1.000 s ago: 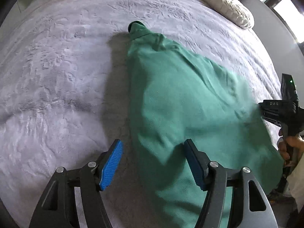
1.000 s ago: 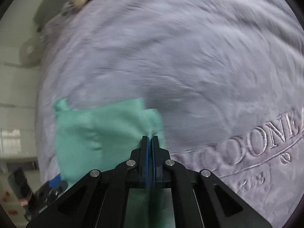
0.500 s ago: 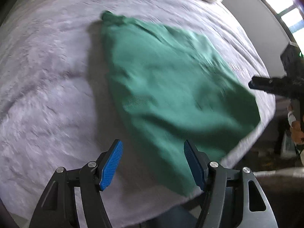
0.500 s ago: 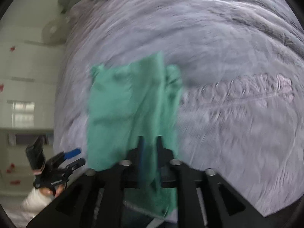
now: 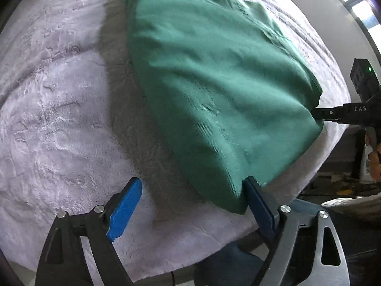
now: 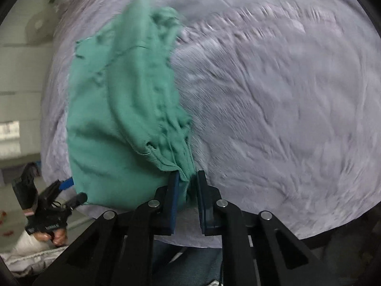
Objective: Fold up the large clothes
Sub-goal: 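Pinch the folded jacket's edge with the right tool and tug it straight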
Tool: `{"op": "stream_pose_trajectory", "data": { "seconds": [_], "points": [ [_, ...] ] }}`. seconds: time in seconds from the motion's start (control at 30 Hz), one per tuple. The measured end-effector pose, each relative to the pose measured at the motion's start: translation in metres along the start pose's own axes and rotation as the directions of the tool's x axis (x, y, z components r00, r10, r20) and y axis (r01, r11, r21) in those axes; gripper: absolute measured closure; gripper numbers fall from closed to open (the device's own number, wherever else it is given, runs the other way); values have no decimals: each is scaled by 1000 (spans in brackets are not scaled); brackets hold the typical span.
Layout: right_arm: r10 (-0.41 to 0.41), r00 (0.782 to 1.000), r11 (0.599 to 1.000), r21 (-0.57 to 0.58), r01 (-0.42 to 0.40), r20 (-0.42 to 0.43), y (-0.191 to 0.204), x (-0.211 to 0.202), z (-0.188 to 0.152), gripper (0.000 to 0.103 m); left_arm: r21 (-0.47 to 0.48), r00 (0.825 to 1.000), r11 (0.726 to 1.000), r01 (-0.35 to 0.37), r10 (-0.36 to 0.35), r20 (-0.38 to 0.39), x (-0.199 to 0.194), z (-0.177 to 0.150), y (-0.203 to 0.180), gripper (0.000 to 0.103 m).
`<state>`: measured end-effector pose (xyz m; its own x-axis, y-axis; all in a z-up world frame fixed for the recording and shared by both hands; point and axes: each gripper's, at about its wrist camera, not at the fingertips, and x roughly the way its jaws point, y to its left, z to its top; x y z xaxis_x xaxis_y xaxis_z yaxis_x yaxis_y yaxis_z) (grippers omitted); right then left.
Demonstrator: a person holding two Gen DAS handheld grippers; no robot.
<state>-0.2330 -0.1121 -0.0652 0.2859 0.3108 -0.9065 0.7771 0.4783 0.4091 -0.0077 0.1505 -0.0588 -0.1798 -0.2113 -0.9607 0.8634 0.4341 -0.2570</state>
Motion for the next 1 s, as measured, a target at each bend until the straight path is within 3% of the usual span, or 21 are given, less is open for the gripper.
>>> {"op": "stream_pose_trajectory", "data": {
  "seconds": [0.23,0.43,0.57,0.67,0.8,1.0],
  "points": [
    [-29,999,998,-46,30,22,0,13,-1,89,-63,1000,998,-6,6,8,12,-8,6,6],
    [-26,999,998,-60,29,43,14,-23,-8,88,-51,998,997,-49,51,27,5,-6,3,6],
    [39,992,994,-107,-26,122,35,-60,-9,88,-80,998,995,-57,59,27,-13,-2,7,6],
    [94,984,986,-152,-71,149,52,-72,-5,88,-107,991,990,-88,98,91,-35,6,13,6],
    [101,986,981,-177,-77,134,74,-58,8,88,-152,987,979,-133,145,73,-34,19,25,6],
    [43,996,996,-81,-37,77,53,-21,23,90,-203,989,970,-131,141,34,-24,21,33,6]
  ]
}}
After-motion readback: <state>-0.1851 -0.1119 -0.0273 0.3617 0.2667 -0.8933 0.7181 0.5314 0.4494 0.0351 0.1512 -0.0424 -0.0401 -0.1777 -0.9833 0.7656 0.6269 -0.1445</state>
